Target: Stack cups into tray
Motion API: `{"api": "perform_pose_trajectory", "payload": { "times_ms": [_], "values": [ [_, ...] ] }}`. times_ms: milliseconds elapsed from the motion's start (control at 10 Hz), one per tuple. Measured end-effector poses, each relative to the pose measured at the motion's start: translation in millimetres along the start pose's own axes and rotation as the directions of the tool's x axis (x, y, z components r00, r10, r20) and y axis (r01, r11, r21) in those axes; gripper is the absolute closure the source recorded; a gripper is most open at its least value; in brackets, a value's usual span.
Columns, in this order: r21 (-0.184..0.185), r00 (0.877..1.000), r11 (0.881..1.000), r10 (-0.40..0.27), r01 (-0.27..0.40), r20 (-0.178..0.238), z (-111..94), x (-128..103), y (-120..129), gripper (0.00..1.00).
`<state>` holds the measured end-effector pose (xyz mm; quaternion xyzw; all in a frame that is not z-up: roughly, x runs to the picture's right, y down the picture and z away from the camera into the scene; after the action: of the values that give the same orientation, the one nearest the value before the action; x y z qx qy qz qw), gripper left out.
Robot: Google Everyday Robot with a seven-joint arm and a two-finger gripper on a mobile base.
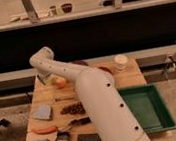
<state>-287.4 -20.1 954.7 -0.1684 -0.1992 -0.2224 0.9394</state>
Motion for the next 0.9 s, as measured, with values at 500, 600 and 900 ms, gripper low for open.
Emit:
{"api": "perform_pose_trajectory", "payload": {
  "times_ms": [500, 600, 900],
  "values": [
    [-0.017, 0.999, 1.0, -0.024, 0.025, 0.045, 23, -23, -1, 0.95],
    [-0.014, 0.999, 0.999, -0.03, 0.031, 0.041, 24, -24, -3, 1.0],
    [0.036, 0.999, 0.999, -0.022, 0.021, 0.034, 10, -35, -9, 1.0]
  ]
}}
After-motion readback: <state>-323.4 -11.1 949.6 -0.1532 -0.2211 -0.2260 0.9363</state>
